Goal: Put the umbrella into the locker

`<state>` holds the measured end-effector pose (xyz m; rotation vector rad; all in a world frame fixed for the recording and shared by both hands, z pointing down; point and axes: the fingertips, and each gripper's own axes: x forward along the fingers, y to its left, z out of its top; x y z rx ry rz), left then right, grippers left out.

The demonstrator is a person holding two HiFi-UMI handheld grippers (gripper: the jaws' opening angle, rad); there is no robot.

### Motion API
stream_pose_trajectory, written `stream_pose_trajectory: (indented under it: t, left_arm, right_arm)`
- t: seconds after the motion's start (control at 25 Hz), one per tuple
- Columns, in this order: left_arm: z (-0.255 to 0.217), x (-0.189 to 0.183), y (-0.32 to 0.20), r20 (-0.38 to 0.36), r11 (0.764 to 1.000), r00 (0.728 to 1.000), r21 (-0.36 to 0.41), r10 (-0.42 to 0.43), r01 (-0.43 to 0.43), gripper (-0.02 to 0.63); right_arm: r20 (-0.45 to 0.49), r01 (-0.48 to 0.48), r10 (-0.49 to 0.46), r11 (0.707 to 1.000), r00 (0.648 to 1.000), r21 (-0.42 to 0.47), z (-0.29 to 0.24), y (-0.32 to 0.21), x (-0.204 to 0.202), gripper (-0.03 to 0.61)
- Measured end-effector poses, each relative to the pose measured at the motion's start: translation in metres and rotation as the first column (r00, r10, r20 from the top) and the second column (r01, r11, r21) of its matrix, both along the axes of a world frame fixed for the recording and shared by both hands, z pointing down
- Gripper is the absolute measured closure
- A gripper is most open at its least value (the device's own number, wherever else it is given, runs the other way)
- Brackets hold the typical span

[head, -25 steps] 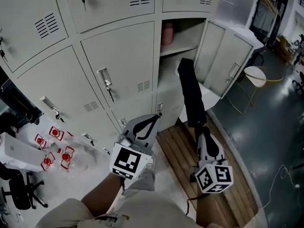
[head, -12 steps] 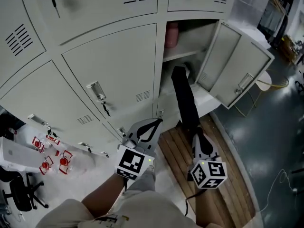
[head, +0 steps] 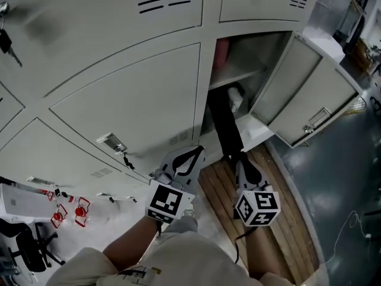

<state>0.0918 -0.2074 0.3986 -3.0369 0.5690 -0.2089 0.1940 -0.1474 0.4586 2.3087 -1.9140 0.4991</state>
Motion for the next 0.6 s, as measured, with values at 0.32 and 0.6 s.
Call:
stream_pose_trajectory:
  t: [0.32,0.6]
  left_arm:
    - [-0.003,0.021,-0.034,-0.012,1.000,1.000,-0.015,0.023,-0.023,0.606]
    - [0.003,0.018,-0.045,0.000,0.998,1.000,-0.058,-0.018,0.018,0.606]
  right_arm:
    - [0.028,0.012,-0.012,1.000,1.000,-0.005,-0.001,-0.062,0.008,0.557]
    - [0.000,0.062,-0.062,0.998,0.998,-0.021,-0.007,-0.098,0.007,0.557]
